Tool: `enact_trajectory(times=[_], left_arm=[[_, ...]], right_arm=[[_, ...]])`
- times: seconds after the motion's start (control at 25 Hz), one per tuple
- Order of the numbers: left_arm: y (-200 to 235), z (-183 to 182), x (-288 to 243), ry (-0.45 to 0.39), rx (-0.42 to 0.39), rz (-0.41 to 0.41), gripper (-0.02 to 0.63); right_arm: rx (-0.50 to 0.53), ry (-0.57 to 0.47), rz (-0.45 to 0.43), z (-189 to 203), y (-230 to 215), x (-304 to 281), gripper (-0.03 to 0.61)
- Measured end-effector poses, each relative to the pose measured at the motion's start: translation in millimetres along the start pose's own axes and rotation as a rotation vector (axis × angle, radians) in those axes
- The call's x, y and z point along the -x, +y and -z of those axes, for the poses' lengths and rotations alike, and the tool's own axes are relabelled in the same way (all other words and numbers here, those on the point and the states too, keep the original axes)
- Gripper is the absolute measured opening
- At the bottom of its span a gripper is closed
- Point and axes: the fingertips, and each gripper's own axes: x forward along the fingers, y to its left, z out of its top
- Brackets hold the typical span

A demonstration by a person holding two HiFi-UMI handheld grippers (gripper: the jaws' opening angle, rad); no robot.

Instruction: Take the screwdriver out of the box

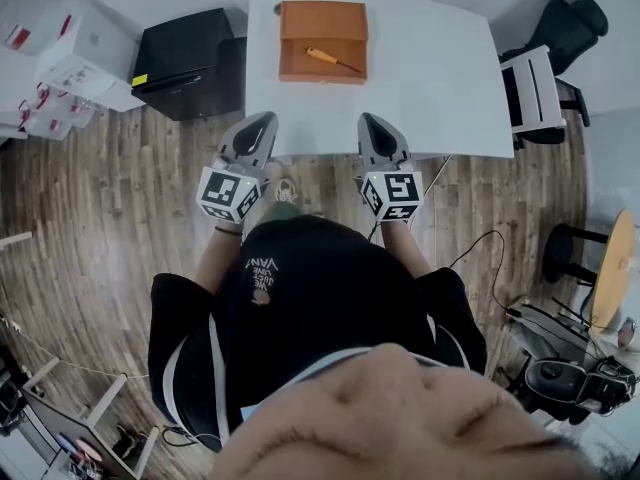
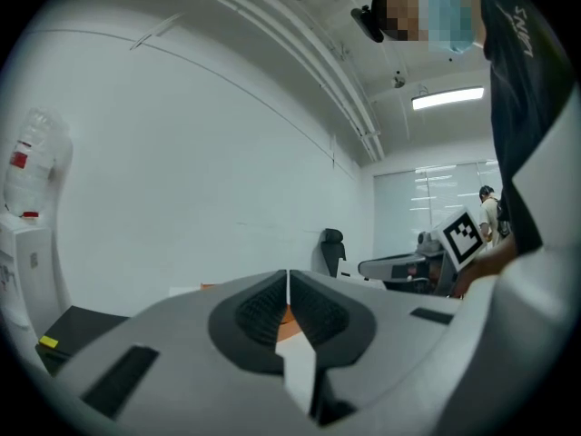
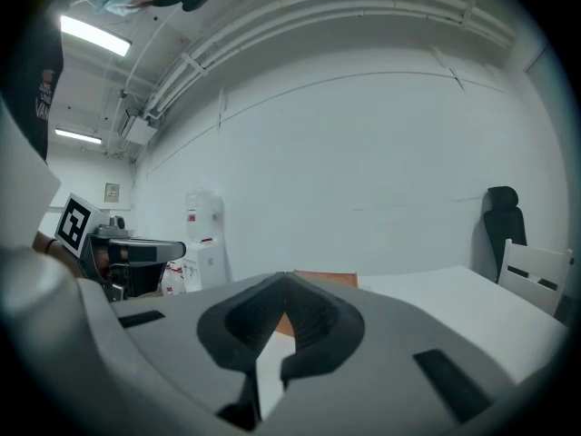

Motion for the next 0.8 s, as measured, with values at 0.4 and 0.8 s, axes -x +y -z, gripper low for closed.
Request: enact_trajectory(times=[0.4, 0.8], left_arm=[[54.5, -6.9, -31.7, -0.001, -0.015, 0.059, 0.017], [78.1, 3.0, -50.0, 0.026, 0.008, 0.09, 0.017]], right_arm=[[0.0, -0.016, 0.065, -12.9, -7.3, -56.4, 0.012], [-0.005, 0.0, 0.105, -12.8, -19.3, -79.9, 0.012]])
